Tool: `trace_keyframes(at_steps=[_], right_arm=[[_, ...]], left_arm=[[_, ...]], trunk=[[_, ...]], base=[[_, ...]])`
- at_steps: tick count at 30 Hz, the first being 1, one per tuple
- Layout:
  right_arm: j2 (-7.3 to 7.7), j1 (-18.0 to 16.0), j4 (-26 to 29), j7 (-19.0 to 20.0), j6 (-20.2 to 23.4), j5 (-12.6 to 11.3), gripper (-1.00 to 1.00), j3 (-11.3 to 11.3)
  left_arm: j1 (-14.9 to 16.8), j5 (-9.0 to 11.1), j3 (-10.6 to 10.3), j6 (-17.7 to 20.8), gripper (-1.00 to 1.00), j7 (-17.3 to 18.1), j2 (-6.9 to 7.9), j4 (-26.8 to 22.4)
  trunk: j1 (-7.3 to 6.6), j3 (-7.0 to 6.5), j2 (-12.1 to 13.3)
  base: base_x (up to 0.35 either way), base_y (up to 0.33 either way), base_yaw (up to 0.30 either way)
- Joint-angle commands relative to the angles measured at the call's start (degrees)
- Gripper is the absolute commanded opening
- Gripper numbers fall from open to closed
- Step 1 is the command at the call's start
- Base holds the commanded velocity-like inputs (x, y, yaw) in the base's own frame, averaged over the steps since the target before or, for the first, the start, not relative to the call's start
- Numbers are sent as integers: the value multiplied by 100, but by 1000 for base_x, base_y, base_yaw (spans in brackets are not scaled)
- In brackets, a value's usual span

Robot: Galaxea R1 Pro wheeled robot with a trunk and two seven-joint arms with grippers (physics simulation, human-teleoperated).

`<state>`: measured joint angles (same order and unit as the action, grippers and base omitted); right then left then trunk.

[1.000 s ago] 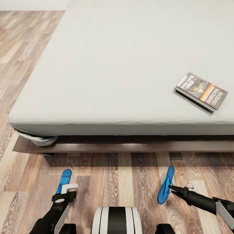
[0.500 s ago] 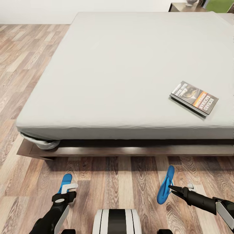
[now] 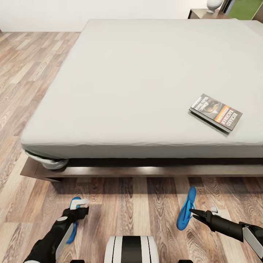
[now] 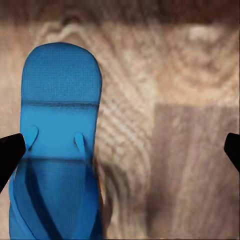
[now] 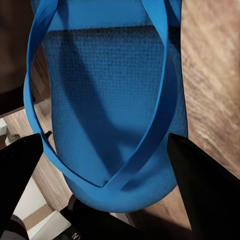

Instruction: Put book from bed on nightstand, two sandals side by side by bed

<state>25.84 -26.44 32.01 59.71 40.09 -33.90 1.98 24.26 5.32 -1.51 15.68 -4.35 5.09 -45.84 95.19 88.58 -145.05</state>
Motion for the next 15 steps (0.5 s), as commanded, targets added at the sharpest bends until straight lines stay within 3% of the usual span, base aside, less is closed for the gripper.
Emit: trace_keyframes(at_steps=[1, 3, 5, 6, 8, 11, 15], right_arm=[[0, -1, -1, 5, 34, -20, -100, 5], [0, -1, -1, 5, 34, -20, -100, 5], [0, -1, -7, 5, 34, -20, -100, 5], [0, -1, -9, 4, 32, -17, -100, -2], [0, -1, -17, -2, 15, -1, -100, -11], [0, -1, -32, -29, -24, 20, -100, -3], [5, -1, -28, -105, -31, 80, -100, 5]], left_arm=[[-1, 60, 43, 130, 100, 429, 101, -41], [-1, 79, 287, 269, 100, 1503, 345, -69], [-1, 120, 668, 326, 100, 2737, 555, -60], [-13, 134, 1079, 340, 100, 3875, 726, -35], [-52, 140, 1446, 328, 100, 4684, 849, 30], [-81, 150, 1801, 241, 100, 5217, 921, 630], [-87, 173, 2140, 139, 100, 5353, 936, 945]], trunk=[[-1, 3, -1], [-1, 3, -1], [-1, 3, -1], [-1, 3, -1], [-1, 3, -1], [-1, 3, -1], [-1, 3, -1]], base=[[0, 0, 0], [0, 0, 0], [0, 0, 0], [0, 0, 0], [0, 0, 0], [0, 0, 0], [0, 0, 0]])
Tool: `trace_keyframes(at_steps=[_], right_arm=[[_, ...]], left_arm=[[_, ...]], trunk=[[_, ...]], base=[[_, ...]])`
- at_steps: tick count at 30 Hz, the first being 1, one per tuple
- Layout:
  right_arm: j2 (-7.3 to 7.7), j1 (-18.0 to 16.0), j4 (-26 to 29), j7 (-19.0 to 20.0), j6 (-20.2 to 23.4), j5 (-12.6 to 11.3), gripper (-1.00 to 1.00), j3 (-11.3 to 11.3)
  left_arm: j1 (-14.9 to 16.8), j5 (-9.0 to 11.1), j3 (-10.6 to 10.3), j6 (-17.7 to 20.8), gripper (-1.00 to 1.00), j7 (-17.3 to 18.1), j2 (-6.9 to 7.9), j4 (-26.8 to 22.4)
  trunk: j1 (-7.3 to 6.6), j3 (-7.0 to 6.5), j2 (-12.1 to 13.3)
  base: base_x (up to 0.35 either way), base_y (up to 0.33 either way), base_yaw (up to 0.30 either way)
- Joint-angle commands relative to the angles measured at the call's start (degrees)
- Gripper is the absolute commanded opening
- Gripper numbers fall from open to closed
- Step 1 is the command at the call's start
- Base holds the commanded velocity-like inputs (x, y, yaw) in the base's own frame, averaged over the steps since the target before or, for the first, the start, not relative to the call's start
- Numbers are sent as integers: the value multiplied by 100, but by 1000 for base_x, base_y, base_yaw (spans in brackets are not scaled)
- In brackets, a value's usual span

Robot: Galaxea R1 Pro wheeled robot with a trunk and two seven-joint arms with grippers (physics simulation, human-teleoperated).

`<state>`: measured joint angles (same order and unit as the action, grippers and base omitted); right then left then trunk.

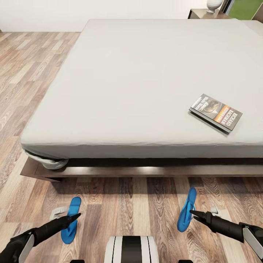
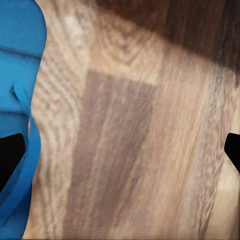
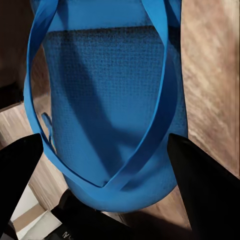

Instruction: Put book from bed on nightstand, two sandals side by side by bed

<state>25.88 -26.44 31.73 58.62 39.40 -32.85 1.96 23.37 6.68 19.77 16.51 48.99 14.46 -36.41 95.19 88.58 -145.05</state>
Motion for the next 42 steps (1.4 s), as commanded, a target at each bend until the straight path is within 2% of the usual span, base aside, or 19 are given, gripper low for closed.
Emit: trace_keyframes(at_steps=[1, 3, 5, 8, 11, 14, 15, 17, 19, 21, 23, 32, 42], right_arm=[[7, -2, 5, -112, 40, 42, -100, 10], [37, -2, 37, -572, 55, 316, -100, 13], [54, -2, 62, -1435, 67, 806, -100, 7], [57, -2, 77, -2696, 38, 992, -100, -4], [51, -2, 164, -3244, 18, 1023, -100, -13], [44, -2, 285, -3543, -66, 1161, -100, -29], [39, -2, 303, -3675, -234, 1285, -100, -33], [22, -2, 300, -4162, -913, 1613, -100, -39], [12, -2, 268, -4413, -1266, 1718, -100, -47], [7, -2, 255, -4563, -1597, 1776, -100, -58], [5, -2, 255, -4593, -1678, 1795, -100, -62], [5, -2, 262, -4608, -1733, 1808, -100, -64], [5, -2, 306, -4605, -1734, 1808, -100, -70]], left_arm=[[2, 40, 92, 42, 100, 29, -5, 29], [1, 42, 183, 33, 100, 41, -12, 60], [1, 39, 233, 29, 100, 33, -24, 72], [1, 42, 245, 28, 100, 16, -30, 77], [1, 43, 246, 27, 100, 14, -31, 79], [1, 44, 247, 27, 100, 14, -35, 79], [1, 44, 247, 27, 100, 14, -39, 77], [1, 40, 247, 27, 100, 14, -86, 77], [1, 37, 247, 27, 100, 14, -100, 76], [1, 36, 252, 27, 100, 14, -107, 78], [1, 36, 254, 27, 100, 14, -109, 78], [1, 44, 264, 33, 100, 13, -110, 81], [1, 44, 264, 36, 100, 14, -103, 82]], trunk=[[-1, 3, -1], [-1, 3, -1], [-1, 3, -1], [-1, 3, -1], [-1, 3, -1], [-1, 3, -1], [-1, 3, -1], [-1, 3, -1], [-1, 3, -1], [-1, 3, -1], [-1, 3, -1], [-1, 3, -1], [-1, 3, -1]], base=[[0, 0, 0], [0, 0, 0], [0, 0, 0], [0, 0, 0], [0, 0, 0], [0, 0, 0], [0, 0, 0], [0, 0, 0], [0, 0, 0], [0, 0, 0], [0, 0, 0], [0, 22, 0], [0, 255, 0]])
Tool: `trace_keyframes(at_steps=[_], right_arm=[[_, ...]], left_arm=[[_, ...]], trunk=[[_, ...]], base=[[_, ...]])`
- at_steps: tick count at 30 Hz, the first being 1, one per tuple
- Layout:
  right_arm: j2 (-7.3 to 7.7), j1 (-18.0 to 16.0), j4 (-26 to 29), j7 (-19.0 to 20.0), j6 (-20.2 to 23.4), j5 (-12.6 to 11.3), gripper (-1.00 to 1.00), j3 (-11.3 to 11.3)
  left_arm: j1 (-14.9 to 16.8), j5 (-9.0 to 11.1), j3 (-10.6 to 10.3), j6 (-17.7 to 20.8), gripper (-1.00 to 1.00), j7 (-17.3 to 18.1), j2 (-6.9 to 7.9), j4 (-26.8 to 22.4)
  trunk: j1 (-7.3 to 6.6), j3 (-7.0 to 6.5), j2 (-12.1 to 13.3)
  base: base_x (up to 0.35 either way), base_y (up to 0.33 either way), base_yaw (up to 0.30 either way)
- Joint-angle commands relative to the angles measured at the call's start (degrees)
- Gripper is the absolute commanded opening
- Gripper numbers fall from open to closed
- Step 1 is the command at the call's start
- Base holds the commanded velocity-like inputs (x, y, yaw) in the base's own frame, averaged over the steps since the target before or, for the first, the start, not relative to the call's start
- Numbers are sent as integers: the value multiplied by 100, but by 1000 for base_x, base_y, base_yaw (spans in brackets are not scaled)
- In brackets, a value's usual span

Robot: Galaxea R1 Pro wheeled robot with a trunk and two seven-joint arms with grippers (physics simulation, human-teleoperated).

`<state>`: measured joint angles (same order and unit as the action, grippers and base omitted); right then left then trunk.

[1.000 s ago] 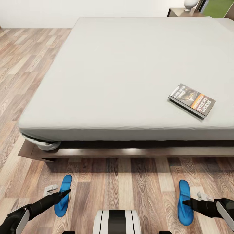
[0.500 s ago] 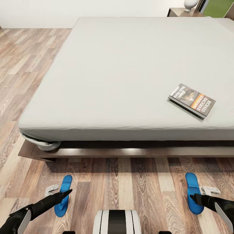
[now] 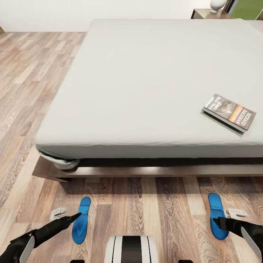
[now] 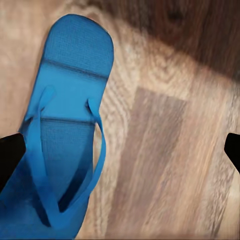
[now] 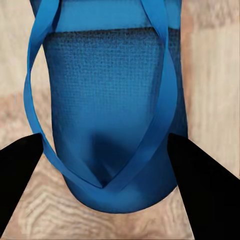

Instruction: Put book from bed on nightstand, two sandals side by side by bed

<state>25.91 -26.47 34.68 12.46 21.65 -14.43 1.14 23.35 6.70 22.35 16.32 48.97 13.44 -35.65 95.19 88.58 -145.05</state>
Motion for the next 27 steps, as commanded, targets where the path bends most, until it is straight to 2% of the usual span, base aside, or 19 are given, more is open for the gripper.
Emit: trace_keyframes(at_steps=[1, 22, 27], right_arm=[[2, 1, 12, 11, 41, -34, -100, 13], [2, 1, -38, -6, 33, -34, -100, 9], [-2, 1, -62, -47, -93, -41, -100, 6]], left_arm=[[3, 42, 6, 55, 100, 16, 0, 5], [3, 35, 1, 55, 100, 3, 4, 5], [3, 33, -1, 55, 100, 2, 10, 5]], trunk=[[-1, 3, -1], [-1, 3, -1], [-1, 3, -1]], base=[[0, 281, 0], [0, 282, 0], [0, 282, 0]])
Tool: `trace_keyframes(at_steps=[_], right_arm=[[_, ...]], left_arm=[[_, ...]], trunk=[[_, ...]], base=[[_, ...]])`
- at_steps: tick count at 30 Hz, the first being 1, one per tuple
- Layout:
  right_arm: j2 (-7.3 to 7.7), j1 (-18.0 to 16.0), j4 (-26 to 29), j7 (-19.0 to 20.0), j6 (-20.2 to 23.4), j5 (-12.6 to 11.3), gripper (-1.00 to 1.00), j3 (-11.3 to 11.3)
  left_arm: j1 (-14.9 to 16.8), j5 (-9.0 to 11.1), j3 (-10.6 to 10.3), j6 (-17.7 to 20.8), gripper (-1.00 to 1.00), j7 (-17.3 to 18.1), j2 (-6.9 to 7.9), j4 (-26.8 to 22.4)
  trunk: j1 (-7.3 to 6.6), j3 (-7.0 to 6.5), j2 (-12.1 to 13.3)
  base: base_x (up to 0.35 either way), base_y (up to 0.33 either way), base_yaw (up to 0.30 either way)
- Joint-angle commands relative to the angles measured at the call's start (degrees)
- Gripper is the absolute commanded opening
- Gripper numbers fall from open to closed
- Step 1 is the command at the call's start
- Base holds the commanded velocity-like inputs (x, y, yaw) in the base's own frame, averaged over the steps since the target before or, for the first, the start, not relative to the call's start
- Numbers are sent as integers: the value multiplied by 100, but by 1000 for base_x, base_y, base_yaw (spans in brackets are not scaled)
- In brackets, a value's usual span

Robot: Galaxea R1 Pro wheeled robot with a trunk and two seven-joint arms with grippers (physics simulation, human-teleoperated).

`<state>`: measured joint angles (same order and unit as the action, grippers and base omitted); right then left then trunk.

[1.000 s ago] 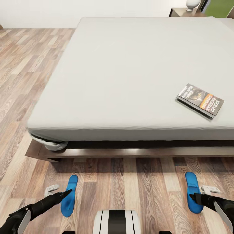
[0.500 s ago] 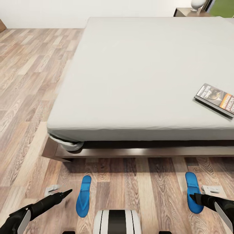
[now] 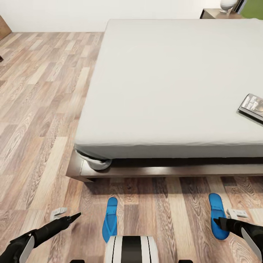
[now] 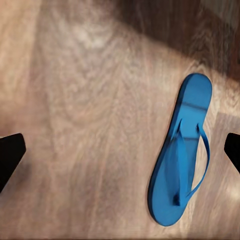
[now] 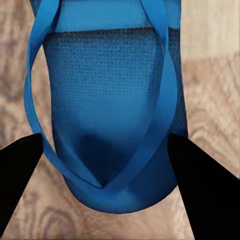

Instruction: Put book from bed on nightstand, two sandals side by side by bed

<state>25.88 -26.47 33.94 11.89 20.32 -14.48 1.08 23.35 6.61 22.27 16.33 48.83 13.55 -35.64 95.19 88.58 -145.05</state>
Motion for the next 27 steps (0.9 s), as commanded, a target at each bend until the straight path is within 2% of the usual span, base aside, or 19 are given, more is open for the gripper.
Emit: trace_keyframes(at_steps=[1, 4, 14, 18, 27], right_arm=[[0, 1, 5, -121, 14, -37, -100, 9], [-16, 1, -1, -491, -16, -37, -100, 6], [-29, 1, -2, -634, -19, -22, -100, 6], [-60, 1, -2, -1115, -19, 9, -100, 6], [-65, 1, -2, -1206, -19, 12, -100, 0]], left_arm=[[3, 42, 6, 55, 100, 17, 2, 5], [3, 42, 8, 55, 100, 14, 2, 5], [3, 42, 14, 61, 100, 12, 7, 5], [3, 42, 14, 64, 100, 12, 7, 5], [3, 42, 14, 72, 100, 14, 7, 5]], trunk=[[-1, 3, -1], [-1, 3, -1], [-1, 3, -1], [-1, 3, -1], [-1, 3, -1]], base=[[0, 282, 0], [0, 282, 0], [0, 282, 0], [0, 283, 0], [0, 284, 0]])
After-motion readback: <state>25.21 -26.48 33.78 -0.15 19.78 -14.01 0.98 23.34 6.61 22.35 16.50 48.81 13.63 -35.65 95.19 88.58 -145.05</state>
